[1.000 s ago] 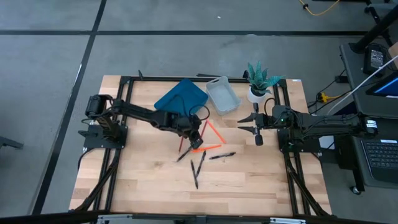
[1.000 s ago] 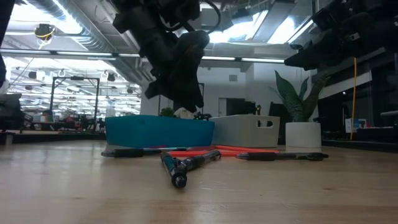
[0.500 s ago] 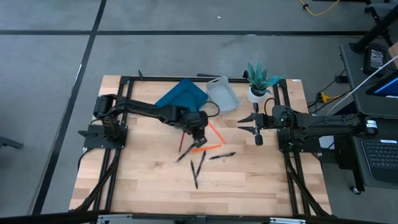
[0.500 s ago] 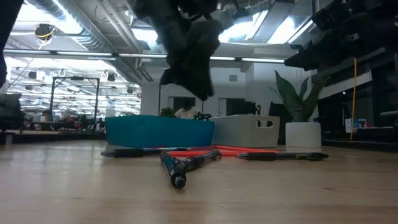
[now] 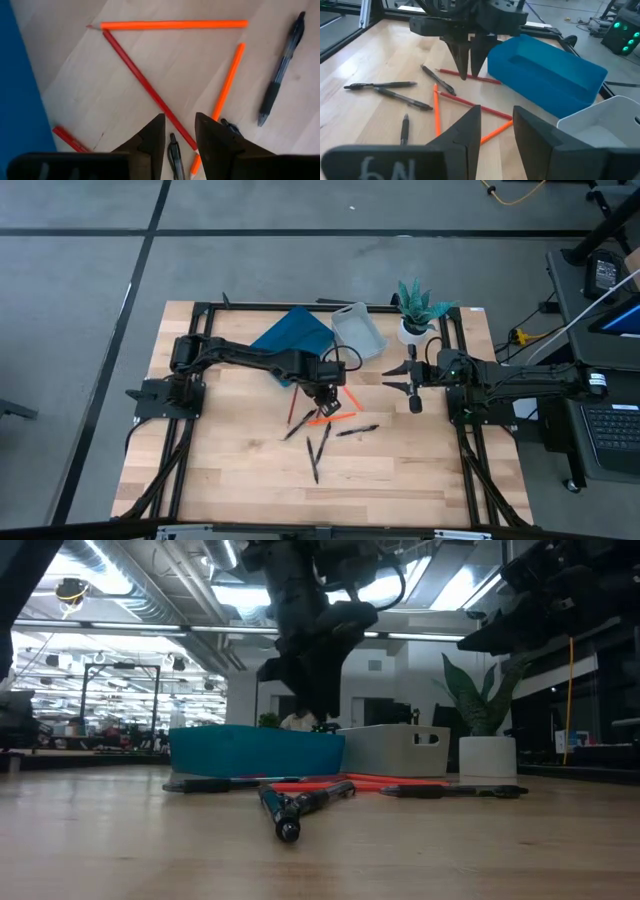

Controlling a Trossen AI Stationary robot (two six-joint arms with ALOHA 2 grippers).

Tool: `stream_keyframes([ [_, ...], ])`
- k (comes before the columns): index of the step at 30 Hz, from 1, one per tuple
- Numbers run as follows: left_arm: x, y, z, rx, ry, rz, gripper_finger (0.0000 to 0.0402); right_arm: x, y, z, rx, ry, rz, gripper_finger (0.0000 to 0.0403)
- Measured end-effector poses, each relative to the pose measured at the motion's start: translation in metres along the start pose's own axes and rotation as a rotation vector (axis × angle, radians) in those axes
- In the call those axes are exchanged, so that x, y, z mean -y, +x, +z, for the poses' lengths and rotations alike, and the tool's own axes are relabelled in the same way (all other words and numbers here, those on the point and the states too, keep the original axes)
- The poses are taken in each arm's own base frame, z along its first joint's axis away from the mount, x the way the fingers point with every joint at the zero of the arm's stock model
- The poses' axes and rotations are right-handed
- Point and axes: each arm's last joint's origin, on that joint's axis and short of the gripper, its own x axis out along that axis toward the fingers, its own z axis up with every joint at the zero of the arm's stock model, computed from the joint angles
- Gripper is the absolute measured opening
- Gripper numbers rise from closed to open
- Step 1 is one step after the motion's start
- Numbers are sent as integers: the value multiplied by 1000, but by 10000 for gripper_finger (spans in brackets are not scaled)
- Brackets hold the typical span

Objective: Sort pens & pencils
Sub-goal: Put the red pencil into the blue bin

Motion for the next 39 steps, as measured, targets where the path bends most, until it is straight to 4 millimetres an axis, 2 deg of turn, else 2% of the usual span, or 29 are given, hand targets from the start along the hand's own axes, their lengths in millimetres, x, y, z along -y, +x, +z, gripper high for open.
stream_keyframes([
  [7,1,21,-2,-48,-24,12,102,0,0,0,-4,-1,0,115],
  [12,0,28,-3,-66,-29,13,102,0,0,-1,-7,-1,1,115],
  [39,2,34,-4,-58,-78,30,102,-1,0,-3,-33,0,6,115],
])
